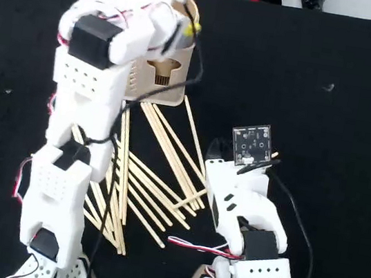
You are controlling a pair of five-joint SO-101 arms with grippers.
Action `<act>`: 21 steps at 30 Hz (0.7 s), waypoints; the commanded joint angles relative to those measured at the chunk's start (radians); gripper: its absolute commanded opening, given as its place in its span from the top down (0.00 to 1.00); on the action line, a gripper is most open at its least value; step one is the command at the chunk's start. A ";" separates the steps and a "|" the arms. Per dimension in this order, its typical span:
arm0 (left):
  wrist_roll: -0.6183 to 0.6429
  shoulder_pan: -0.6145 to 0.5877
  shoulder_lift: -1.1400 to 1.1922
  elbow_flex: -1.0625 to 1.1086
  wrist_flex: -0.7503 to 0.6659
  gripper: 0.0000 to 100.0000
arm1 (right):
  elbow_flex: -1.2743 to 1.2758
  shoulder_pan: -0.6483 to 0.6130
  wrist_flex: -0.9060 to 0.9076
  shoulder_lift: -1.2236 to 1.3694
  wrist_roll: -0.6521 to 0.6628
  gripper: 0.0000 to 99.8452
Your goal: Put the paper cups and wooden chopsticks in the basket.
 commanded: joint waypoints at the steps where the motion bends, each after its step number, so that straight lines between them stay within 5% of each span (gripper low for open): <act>1: 0.000 -0.054 0.000 -0.030 -0.097 0.79 | -0.002 -0.020 -0.020 -0.024 -0.003 0.99; 8: 0.173 -0.077 0.149 -0.002 -0.137 0.79 | -0.002 -0.017 -0.018 -0.024 -0.003 0.99; 15: 0.175 -0.053 0.227 -0.064 -0.028 0.85 | -0.002 -0.018 -0.018 -0.024 -0.002 0.99; 21: 0.175 -0.048 0.258 -0.150 -0.089 0.84 | -0.002 -0.020 -0.018 -0.024 -0.002 0.99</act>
